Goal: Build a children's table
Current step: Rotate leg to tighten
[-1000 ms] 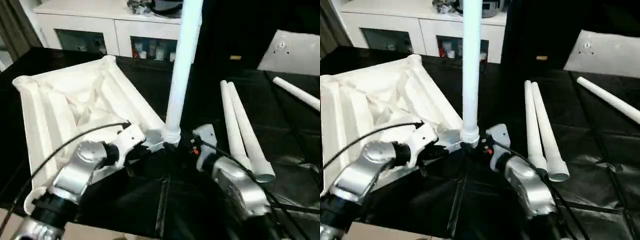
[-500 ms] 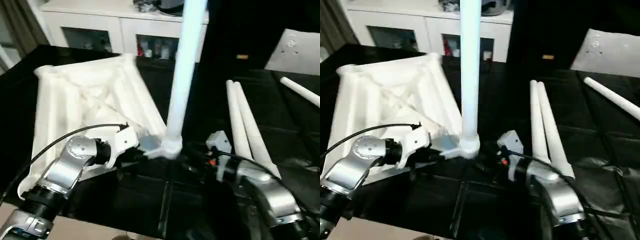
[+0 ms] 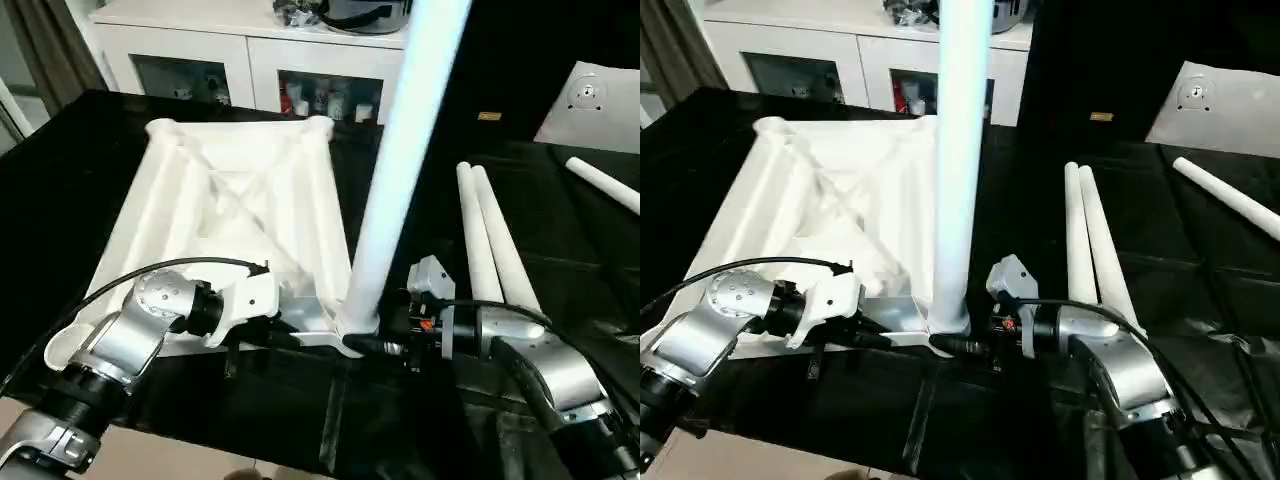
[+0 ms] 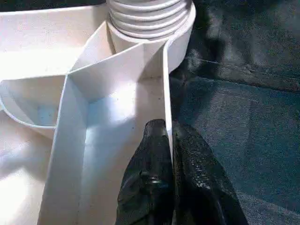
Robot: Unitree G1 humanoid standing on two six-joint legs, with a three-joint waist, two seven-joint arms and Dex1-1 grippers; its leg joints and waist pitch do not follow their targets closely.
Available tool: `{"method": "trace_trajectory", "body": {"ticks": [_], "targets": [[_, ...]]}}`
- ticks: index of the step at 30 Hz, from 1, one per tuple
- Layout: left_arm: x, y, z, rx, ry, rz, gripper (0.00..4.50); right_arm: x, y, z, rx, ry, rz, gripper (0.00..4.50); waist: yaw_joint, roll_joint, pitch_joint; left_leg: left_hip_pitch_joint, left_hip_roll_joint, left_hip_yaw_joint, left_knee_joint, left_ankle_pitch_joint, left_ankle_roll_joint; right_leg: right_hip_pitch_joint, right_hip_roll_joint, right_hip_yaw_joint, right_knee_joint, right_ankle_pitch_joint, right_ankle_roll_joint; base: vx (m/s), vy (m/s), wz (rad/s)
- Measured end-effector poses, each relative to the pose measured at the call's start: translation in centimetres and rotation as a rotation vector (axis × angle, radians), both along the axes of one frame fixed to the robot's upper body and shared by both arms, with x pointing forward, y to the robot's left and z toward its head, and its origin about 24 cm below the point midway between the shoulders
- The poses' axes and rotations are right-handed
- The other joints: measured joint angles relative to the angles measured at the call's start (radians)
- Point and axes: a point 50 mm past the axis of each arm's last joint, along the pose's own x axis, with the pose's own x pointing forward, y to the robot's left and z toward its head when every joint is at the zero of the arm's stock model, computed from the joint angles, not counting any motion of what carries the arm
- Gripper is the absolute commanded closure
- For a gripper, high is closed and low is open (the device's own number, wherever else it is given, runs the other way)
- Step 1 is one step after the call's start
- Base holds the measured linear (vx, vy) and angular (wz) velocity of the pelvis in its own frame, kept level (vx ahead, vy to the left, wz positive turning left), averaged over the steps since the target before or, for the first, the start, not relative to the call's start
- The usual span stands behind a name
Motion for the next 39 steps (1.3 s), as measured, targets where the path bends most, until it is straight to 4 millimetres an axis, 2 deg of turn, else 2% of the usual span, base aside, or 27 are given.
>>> {"method": "trace_trajectory", "body": {"ticks": [1, 6, 13, 21, 26, 28, 32, 35, 39], "targets": [[0.0, 0.0, 0.0, 0.000, 0.000, -0.001, 4.50, 0.0, 0.1, 0.1, 0.000, 0.001, 0.008, 0.63, 0.000, 0.000, 0.000, 0.000, 0.000, 0.000, 0.000, 0.000, 0.000, 0.000, 0.000, 0.000, 0.000, 0.000, 0.000, 0.000, 0.000, 0.00], [0.1, 0.0, 0.0, 0.002, 0.000, -0.018, 4.50, 0.1, 0.2, 0.0, -0.004, 0.022, 0.034, 1.17, 0.011, 0.000, 0.000, 0.001, 0.000, 0.000, 0.000, 0.000, 0.000, 0.000, 0.000, 0.000, 0.002, 0.000, 0.000, 0.000, 0.000, 0.00], [0.1, 0.0, -0.1, 0.006, 0.000, -0.021, 4.50, 0.2, 0.1, -0.1, -0.007, 0.031, 0.035, 1.72, 0.012, -0.001, -0.001, 0.001, 0.000, 0.001, 0.001, 0.000, 0.000, 0.000, 0.000, 0.001, 0.004, 0.000, 0.000, 0.000, 0.000, 0.00], [0.0, 0.2, -0.1, -0.001, 0.007, -0.004, 4.50, 0.3, 0.3, -0.2, 0.000, 0.044, 0.033, 1.82, 0.010, -0.002, -0.001, 0.003, 0.001, 0.002, 0.002, 0.001, 0.000, 0.000, 0.000, 0.001, 0.006, 0.000, 0.000, 0.000, 0.000, 0.00], [0.0, 0.3, -0.4, -0.035, 0.018, 0.112, 4.50, 0.4, 1.0, -0.6, 0.034, 0.054, -0.053, 1.83, 0.007, -0.003, -0.001, 0.007, 0.001, 0.003, 0.002, 0.000, -0.005, 0.001, 0.000, 0.003, 0.010, 0.000, 0.000, 0.000, 0.000, 0.00], [0.0, 0.0, -0.6, -0.057, 0.017, 0.180, 4.50, 0.8, 1.6, -0.8, 0.048, 0.046, -0.139, 1.83, -0.005, -0.003, 0.000, 0.008, 0.001, 0.004, 0.002, 0.002, -0.008, 0.000, 0.000, 0.004, 0.012, 0.001, -0.002, 0.000, 0.000, 0.00], [-0.3, -0.6, -0.9, -0.099, 0.021, 0.372, 4.50, 1.7, 2.9, -1.3, 0.083, 0.041, -0.342, 1.83, -0.043, -0.004, 0.000, 0.007, 0.002, 0.004, 0.001, 0.003, -0.010, 0.000, 0.000, 0.003, 0.013, 0.002, -0.003, 0.000, 0.000, 0.00], [-0.6, -1.9, -1.1, -0.129, 0.016, 0.501, 4.50, 2.5, 3.7, -1.3, 0.089, 0.035, -0.473, 1.84, -0.051, -0.006, 0.000, 0.008, 0.002, 0.005, 0.000, 0.003, -0.010, 0.000, 0.000, 0.003, 0.013, 0.002, -0.003, 0.000, 0.000, 0.00], [-0.4, -3.7, -0.9, -0.136, -0.008, 0.658, 4.50, 3.9, 5.1, -1.1, 0.073, 0.008, -0.639, 1.84, -0.050, -0.007, 0.000, 0.006, 0.002, 0.005, -0.002, 0.003, -0.010, -0.001, 0.000, 0.003, 0.011, 0.001, -0.002, 0.000, 0.000, 0.00]]}}
